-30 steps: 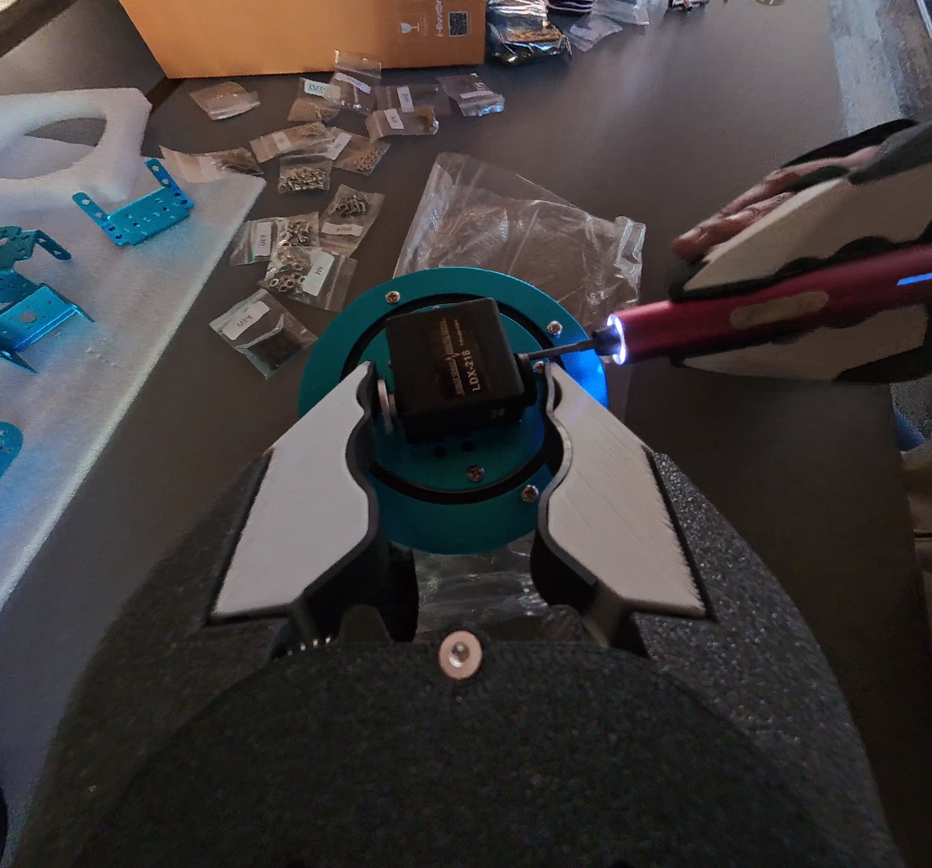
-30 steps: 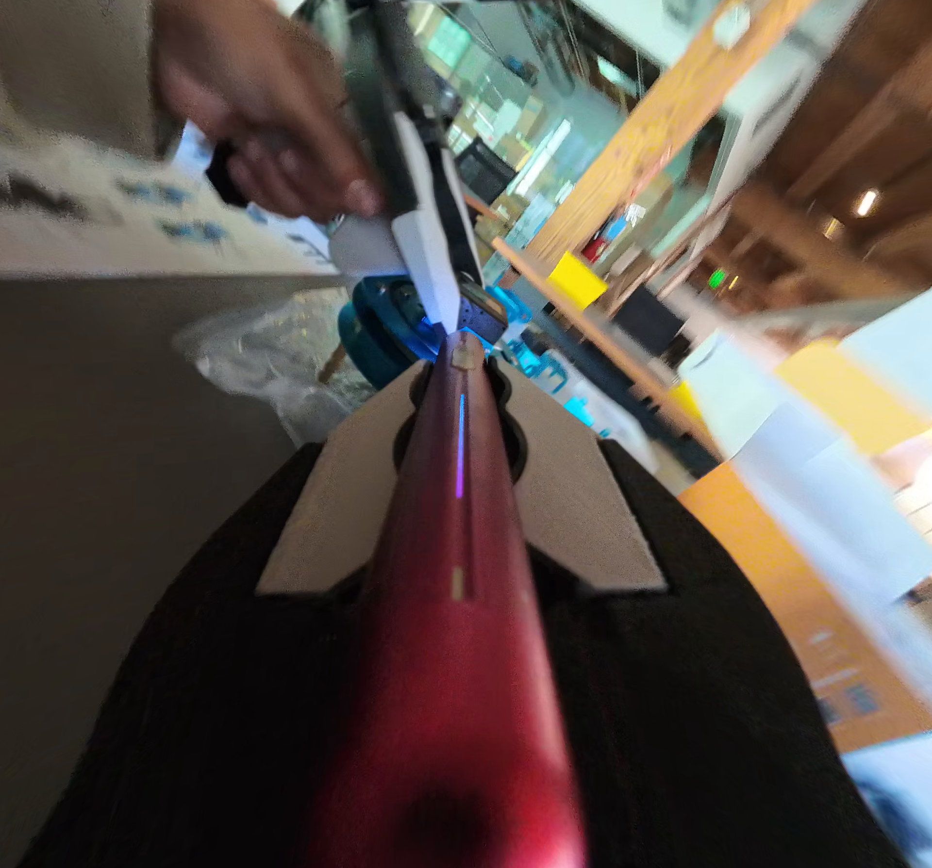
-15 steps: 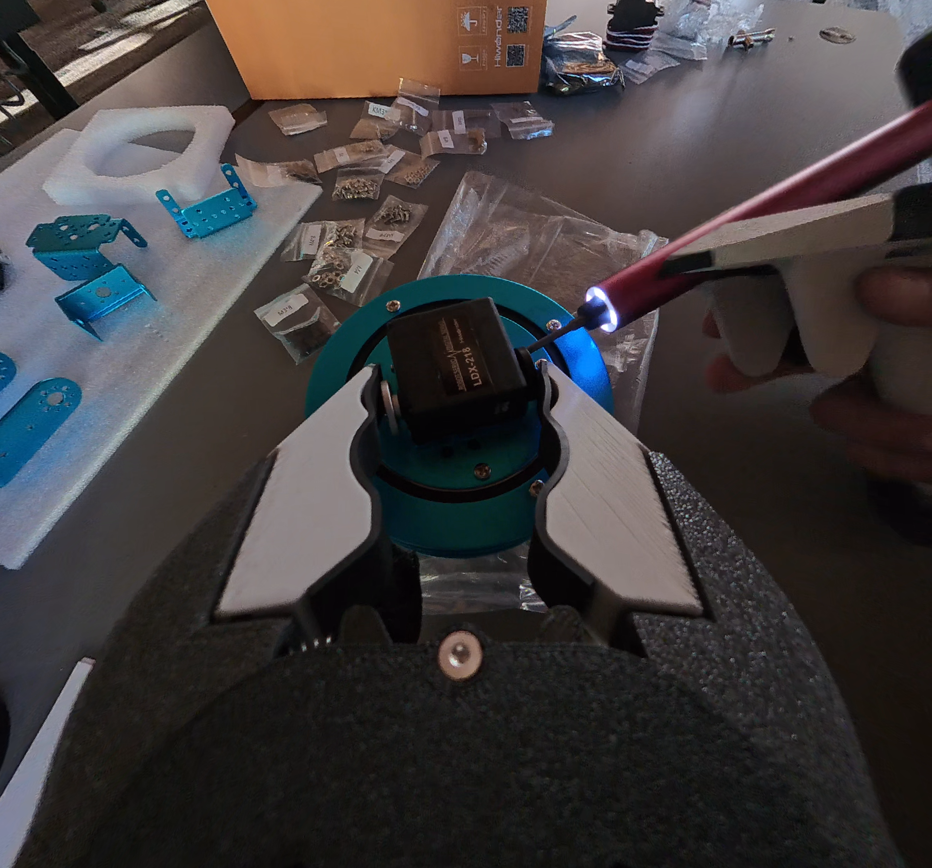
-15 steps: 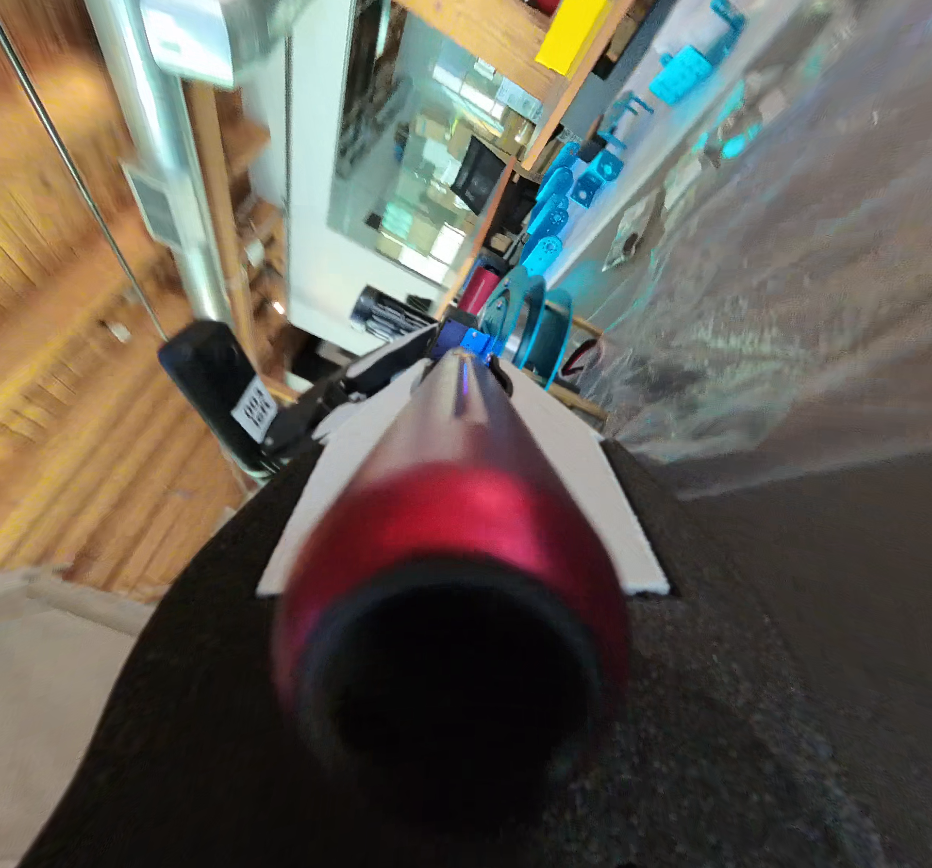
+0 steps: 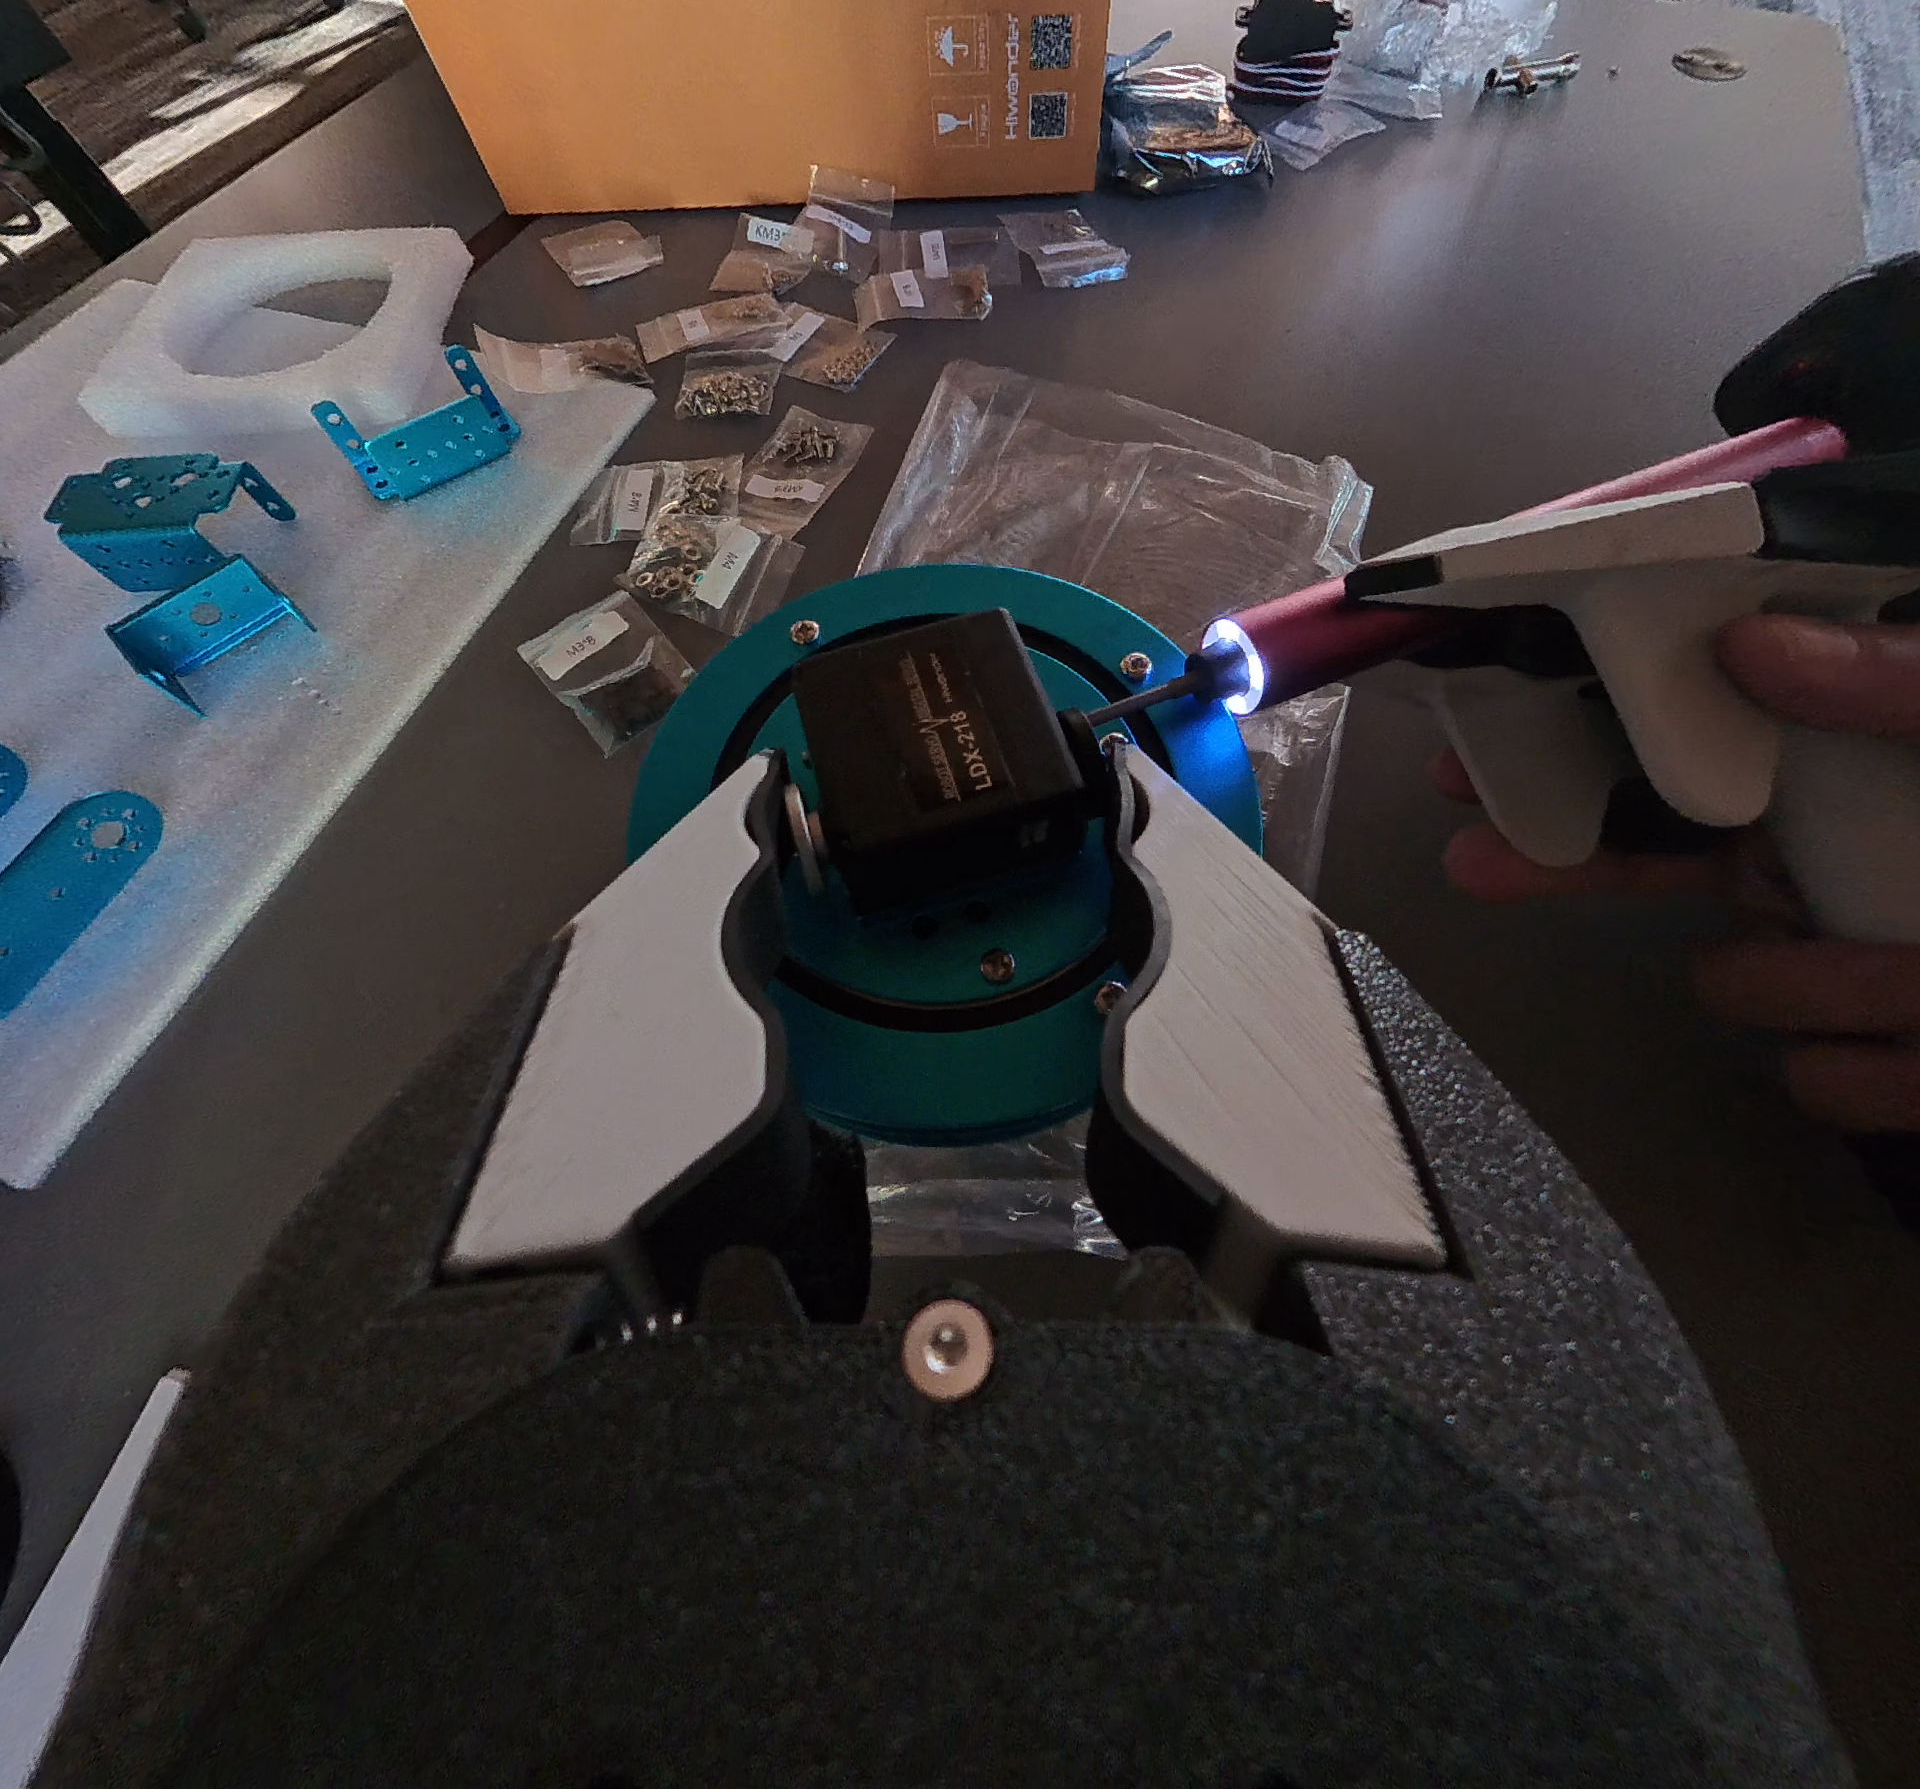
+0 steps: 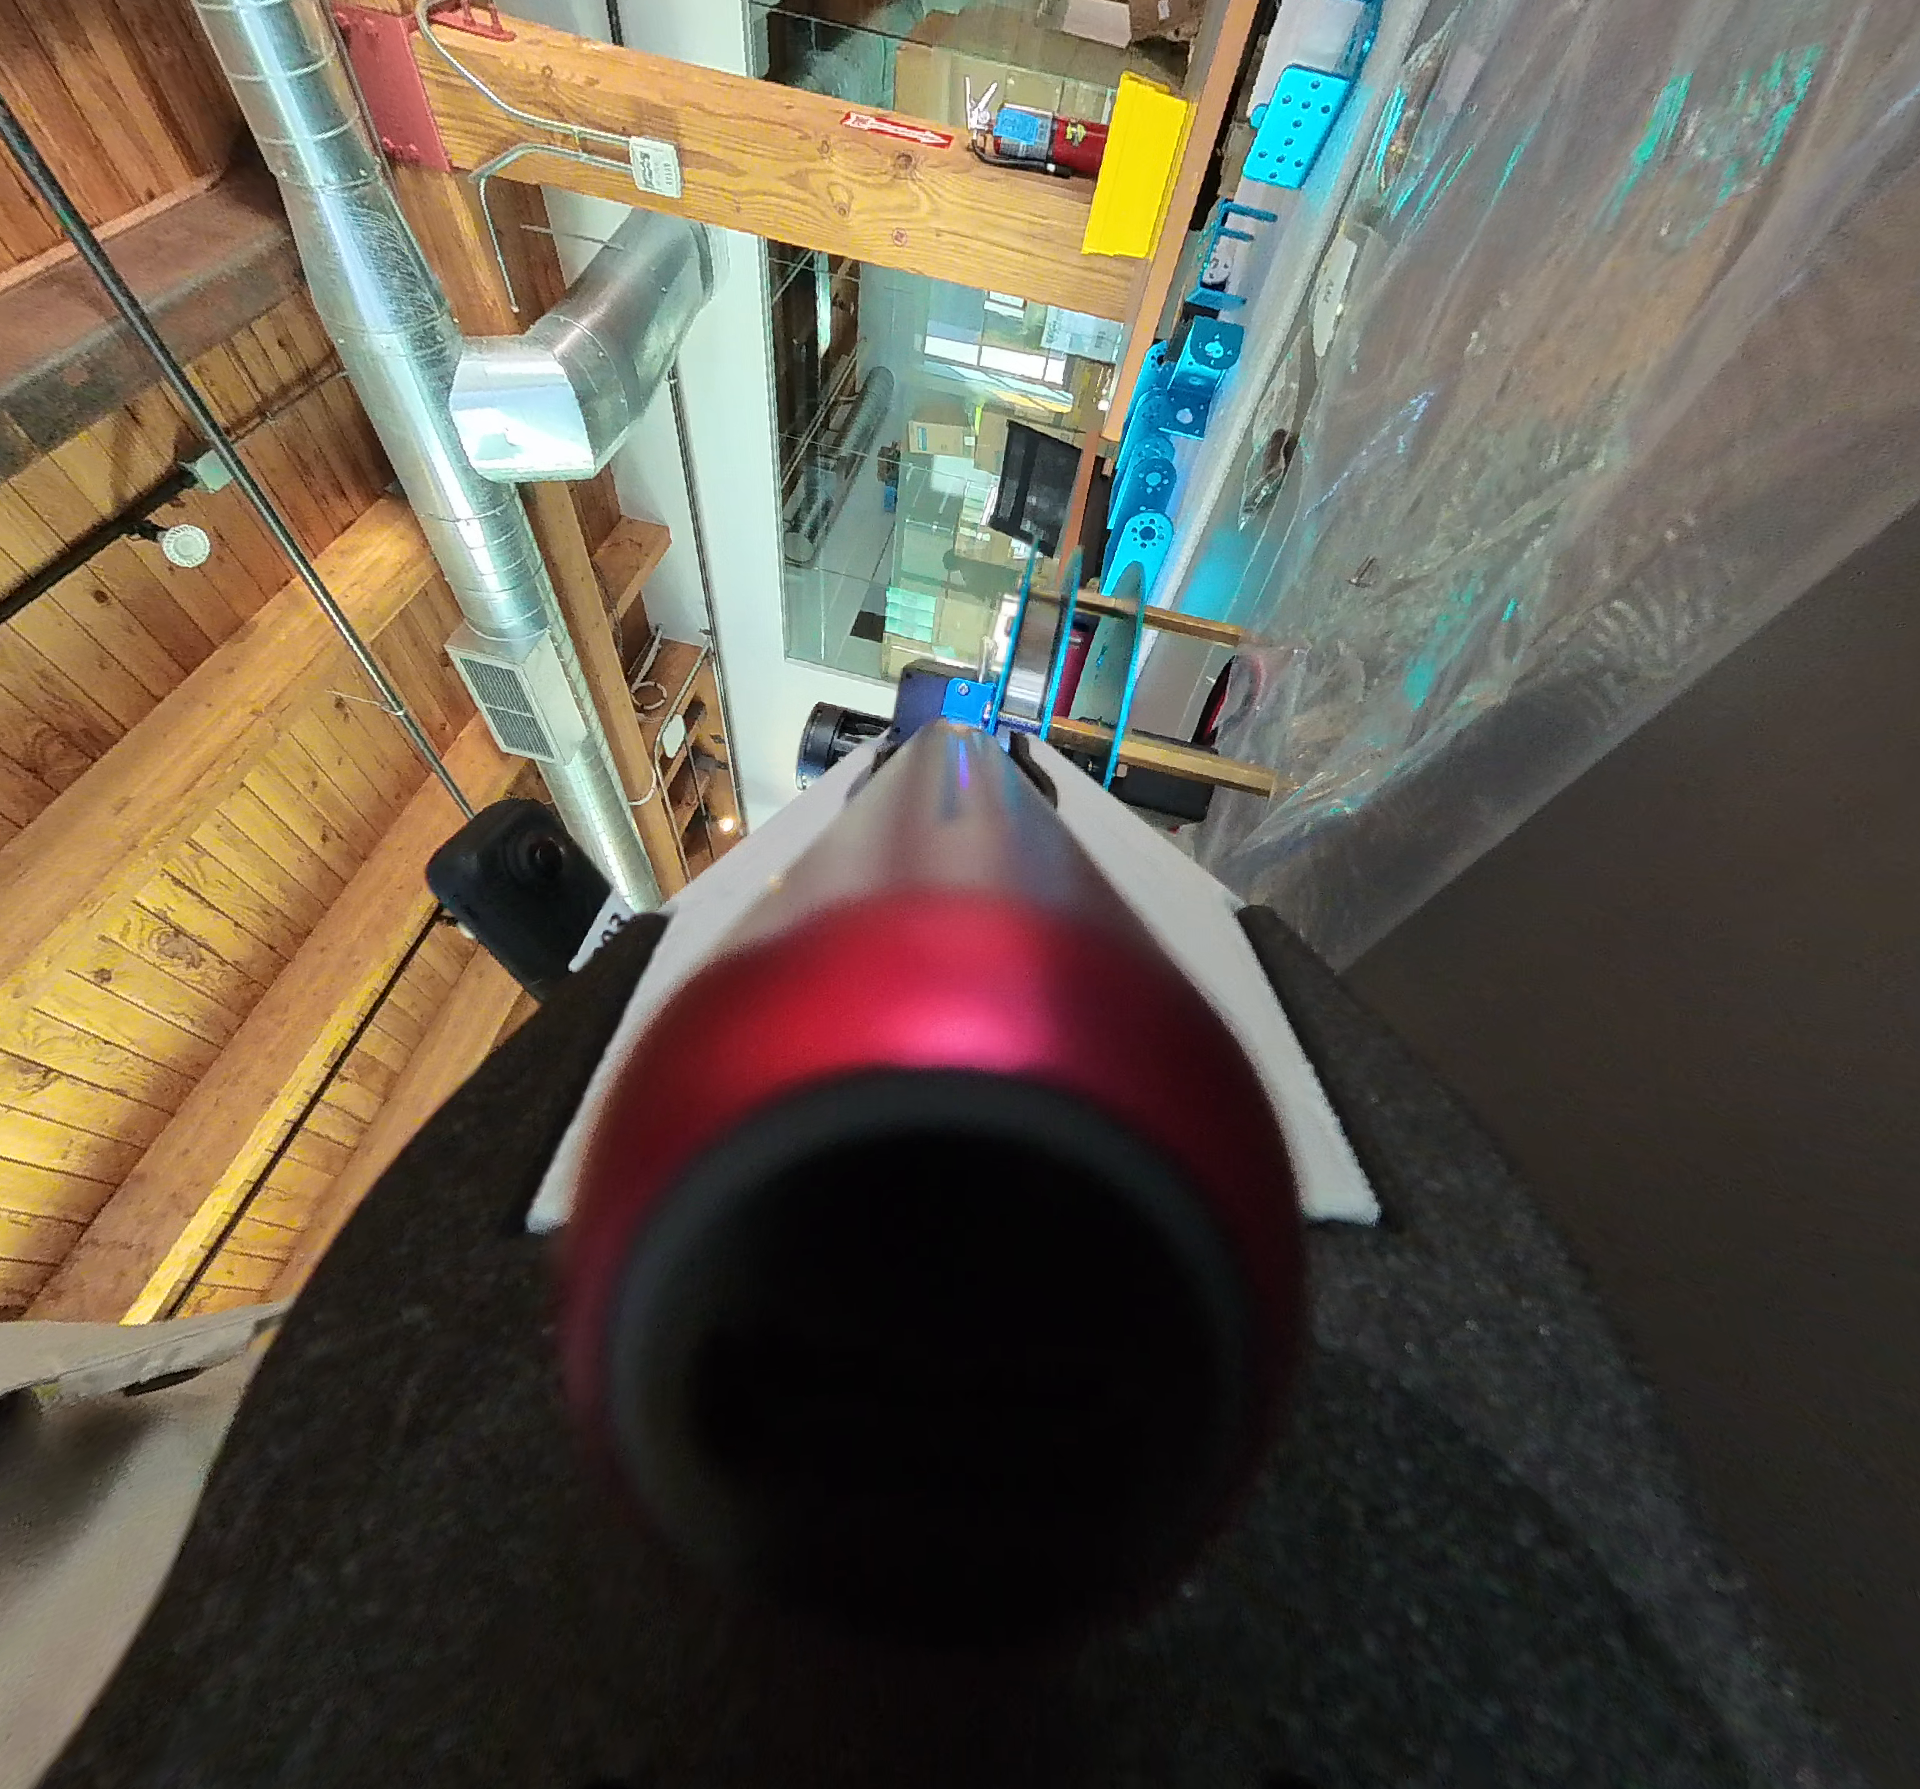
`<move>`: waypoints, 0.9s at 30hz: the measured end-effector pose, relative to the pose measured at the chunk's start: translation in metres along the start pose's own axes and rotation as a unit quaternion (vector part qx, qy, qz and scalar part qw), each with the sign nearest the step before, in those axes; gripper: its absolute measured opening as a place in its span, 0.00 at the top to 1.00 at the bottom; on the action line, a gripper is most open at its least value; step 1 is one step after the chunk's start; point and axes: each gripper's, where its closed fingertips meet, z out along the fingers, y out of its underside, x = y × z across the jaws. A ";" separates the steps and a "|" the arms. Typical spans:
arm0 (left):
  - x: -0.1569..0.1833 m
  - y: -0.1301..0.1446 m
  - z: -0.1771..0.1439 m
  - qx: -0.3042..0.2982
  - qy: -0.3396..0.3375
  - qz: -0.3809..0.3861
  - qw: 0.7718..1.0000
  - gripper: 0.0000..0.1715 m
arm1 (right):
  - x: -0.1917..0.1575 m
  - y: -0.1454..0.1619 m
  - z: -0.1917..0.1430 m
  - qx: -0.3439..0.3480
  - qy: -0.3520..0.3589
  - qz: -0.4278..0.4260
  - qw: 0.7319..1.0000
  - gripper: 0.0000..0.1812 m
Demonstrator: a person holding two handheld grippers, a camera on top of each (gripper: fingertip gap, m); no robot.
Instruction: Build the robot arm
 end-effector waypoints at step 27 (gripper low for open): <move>-0.003 -0.012 0.009 -0.298 0.027 -0.173 0.938 0.42 | -0.001 0.008 0.003 -0.011 0.009 -0.093 0.996 0.89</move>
